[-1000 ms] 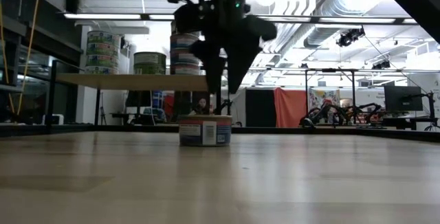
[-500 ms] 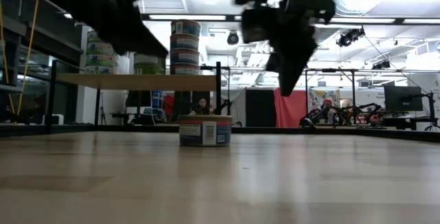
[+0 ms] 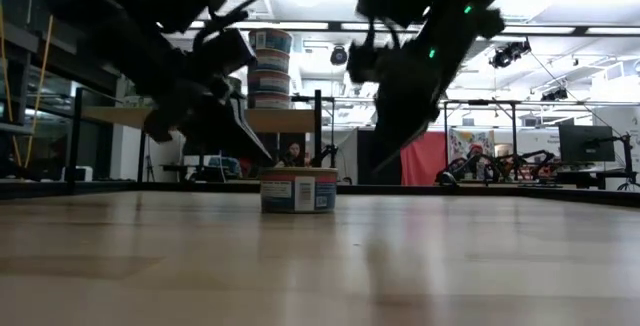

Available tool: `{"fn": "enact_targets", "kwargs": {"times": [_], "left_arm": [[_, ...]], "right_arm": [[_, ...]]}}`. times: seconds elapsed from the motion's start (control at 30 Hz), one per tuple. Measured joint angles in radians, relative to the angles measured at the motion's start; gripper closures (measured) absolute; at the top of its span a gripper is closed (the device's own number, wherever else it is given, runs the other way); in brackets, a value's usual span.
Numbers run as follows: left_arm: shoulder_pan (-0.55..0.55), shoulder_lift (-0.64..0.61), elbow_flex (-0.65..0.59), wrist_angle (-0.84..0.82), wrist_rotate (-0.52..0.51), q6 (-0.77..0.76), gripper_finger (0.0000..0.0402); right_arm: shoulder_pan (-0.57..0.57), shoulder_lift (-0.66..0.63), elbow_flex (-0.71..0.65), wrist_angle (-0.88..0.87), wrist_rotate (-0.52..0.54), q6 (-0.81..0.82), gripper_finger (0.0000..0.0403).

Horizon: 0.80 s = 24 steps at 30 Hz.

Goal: Stack canned seafood by type on shelf
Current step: Stack the blue-pink tuna can on top of the blue-pink tuna cans on the shelf

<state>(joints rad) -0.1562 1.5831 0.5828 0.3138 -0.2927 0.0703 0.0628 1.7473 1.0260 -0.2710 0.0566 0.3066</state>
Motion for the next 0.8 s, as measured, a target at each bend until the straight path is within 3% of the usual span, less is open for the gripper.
{"fn": "enact_targets", "kwargs": {"times": [0.17,0.8], "left_arm": [[0.023,0.026,0.001,0.050,-0.004,-0.011,0.0401],[0.001,0.122,0.005,0.117,0.013,-0.105,0.0402]], "right_arm": [[-0.036,0.063,0.025,-0.008,0.014,-0.042,0.0403],[-0.028,0.065,0.026,0.067,0.023,-0.123,0.0403]]}}
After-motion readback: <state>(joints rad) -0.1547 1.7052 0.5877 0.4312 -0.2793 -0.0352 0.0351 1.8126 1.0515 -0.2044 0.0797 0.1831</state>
